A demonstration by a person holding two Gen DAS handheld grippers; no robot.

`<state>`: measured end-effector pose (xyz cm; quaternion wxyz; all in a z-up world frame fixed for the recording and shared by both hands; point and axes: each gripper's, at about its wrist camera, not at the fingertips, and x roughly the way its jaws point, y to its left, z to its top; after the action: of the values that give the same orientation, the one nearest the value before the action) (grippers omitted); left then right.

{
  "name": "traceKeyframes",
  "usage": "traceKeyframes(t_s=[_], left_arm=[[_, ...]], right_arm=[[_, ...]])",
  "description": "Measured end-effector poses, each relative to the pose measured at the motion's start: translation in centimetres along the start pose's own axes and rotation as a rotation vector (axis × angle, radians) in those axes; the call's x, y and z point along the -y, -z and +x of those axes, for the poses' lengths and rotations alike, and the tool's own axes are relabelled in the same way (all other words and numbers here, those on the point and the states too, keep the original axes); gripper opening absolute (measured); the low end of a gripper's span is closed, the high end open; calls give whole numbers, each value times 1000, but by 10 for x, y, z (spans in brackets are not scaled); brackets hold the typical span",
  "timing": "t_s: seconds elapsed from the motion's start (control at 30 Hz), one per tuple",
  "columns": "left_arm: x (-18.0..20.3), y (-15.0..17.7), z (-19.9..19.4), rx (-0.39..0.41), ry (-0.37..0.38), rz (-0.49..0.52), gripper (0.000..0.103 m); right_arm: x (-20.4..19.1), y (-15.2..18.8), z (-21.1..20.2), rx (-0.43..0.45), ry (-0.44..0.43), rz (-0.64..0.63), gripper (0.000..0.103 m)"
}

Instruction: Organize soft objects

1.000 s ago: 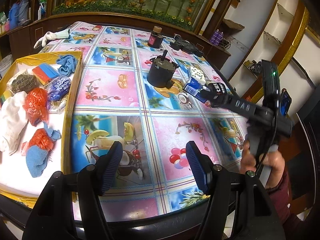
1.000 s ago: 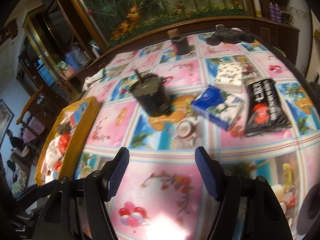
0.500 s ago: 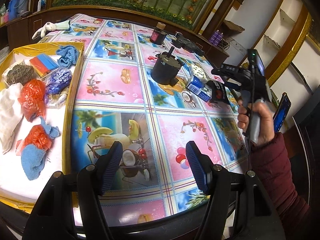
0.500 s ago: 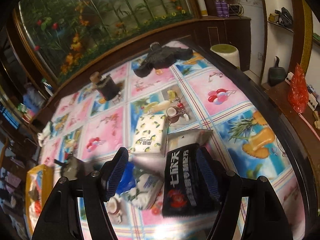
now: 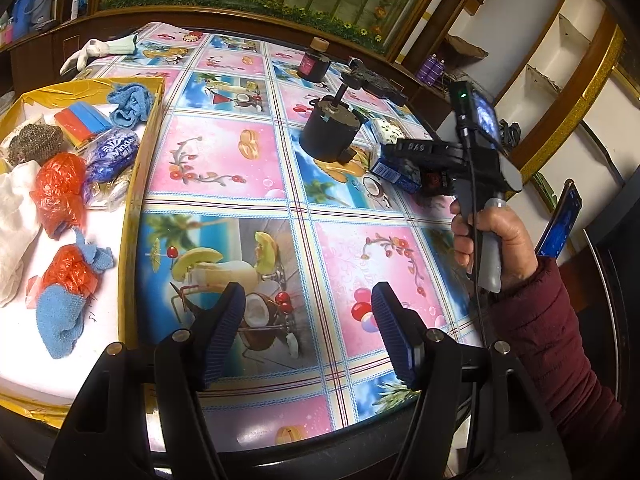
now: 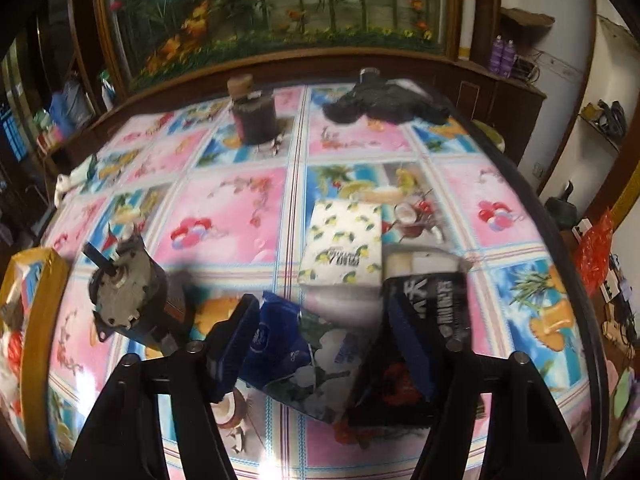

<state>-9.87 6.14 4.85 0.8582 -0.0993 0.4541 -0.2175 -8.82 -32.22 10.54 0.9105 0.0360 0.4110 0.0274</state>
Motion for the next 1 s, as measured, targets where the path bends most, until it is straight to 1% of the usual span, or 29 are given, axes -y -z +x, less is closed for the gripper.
traceKeyframes(t_s=[0.07, 0.1, 0.13, 0.17, 0.2, 0.3, 0.4, 0.5, 0.57, 0.63, 0.73, 0.8, 0.83, 0.87, 0.9, 1.0], left_arm=[[0, 0, -1, 3, -2, -1, 65], [0, 0, -1, 3, -3, -1, 65], [1, 0, -1, 2, -3, -3, 65], [1, 1, -1, 0, 0, -5, 65], [2, 1, -1, -1, 3, -4, 65], [4, 3, -3, 2, 8, -1, 65], [6, 5, -5, 7, 10, 0, 65], [8, 7, -8, 11, 13, 1, 65], [9, 8, -11, 13, 17, 3, 65], [10, 10, -13, 16, 20, 1, 65], [9, 11, -16, 21, 24, -4, 65], [8, 12, -18, 24, 26, -8, 65], [8, 12, -18, 24, 27, -9, 65], [7, 12, -18, 25, 28, -10, 65], [7, 11, -17, 23, 28, -9, 65], [11, 9, -13, 11, 23, 12, 65]], right_arm=[[-2, 1, 14, -50, -4, -25, 52], [-1, 2, 13, -34, -7, -23, 51], [1, 3, 13, -45, -18, -17, 49], [2, 4, 12, -53, -38, -6, 45], [4, 5, 12, -64, -59, 0, 45], [7, 12, 4, -76, -82, -13, 45], [5, 29, -9, -105, -143, 3, 45], [-5, 48, -21, -137, -236, 8, 45], [-15, 62, -29, -155, -298, -2, 45], [-27, 74, -37, -165, -341, -31, 45], [-42, 86, -47, -157, -366, -87, 48], [-41, 86, -56, -130, -368, -101, 52], [-38, 85, -60, -110, -364, -100, 55], [-34, 85, -64, -88, -355, -92, 60], [-27, 82, -69, -65, -341, -80, 63], [3, 75, -82, 6, -281, -27, 65]])
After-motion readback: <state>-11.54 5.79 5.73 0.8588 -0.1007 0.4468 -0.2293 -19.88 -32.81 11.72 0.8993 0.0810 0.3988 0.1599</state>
